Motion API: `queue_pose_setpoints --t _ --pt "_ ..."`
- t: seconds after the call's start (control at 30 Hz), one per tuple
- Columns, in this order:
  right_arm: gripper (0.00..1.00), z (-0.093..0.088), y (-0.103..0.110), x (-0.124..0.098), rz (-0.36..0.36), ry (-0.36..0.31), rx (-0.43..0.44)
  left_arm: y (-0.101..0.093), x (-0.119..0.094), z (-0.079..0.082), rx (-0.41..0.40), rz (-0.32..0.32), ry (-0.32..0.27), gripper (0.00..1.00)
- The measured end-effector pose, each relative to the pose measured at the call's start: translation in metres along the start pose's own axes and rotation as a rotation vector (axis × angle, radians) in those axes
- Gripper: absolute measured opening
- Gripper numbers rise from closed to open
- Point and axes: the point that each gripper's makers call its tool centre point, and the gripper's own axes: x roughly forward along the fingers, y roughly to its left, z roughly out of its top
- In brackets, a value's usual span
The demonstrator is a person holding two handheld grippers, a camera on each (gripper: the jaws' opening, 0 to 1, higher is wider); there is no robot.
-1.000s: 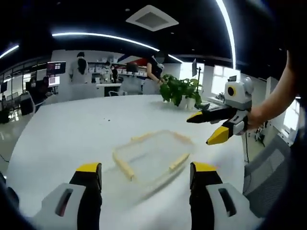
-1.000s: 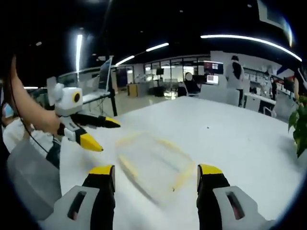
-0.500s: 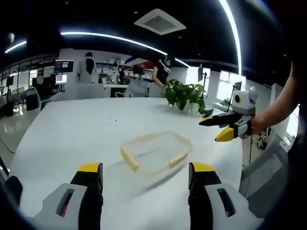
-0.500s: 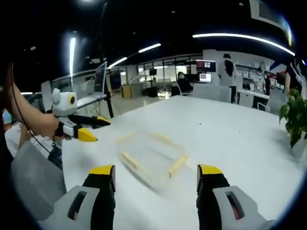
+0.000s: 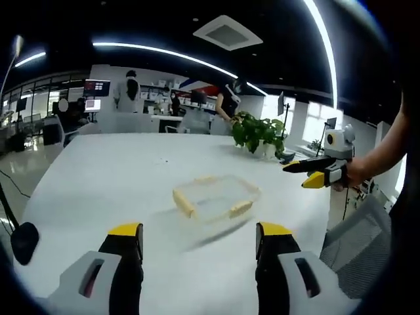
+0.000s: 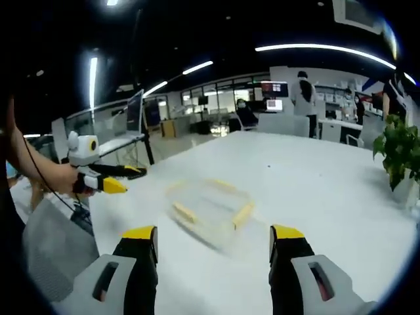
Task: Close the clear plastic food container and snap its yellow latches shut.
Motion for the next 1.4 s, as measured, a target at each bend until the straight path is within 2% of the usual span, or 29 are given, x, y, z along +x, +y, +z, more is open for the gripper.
queue_pose_setpoints --t 0.23,0.5,0.7,1.2,1.4 --pt "0.69 -0.001 0.004 -0.016 -0.008 -0.013 0.047 -0.004 -0.018 -0.013 -0.021 0.012 0.019 0.67" --pt "0.69 -0.008 0.003 -0.036 -0.036 -0.025 0.081 -0.011 -0.035 -0.019 -0.053 0.032 0.003 0.67" --pt "0.69 -0.009 0.008 -0.046 -0.042 -0.044 0.094 -0.017 -0.045 -0.026 -0.046 0.041 0.005 0.67" --pt "0.69 -0.019 0.019 -0.073 -0.052 -0.080 0.162 -0.032 -0.065 -0.029 -0.067 0.066 -0.001 0.67" --pt "0.69 -0.021 0.024 -0.076 -0.065 -0.106 0.187 -0.041 -0.072 -0.031 -0.074 0.070 -0.005 0.66"
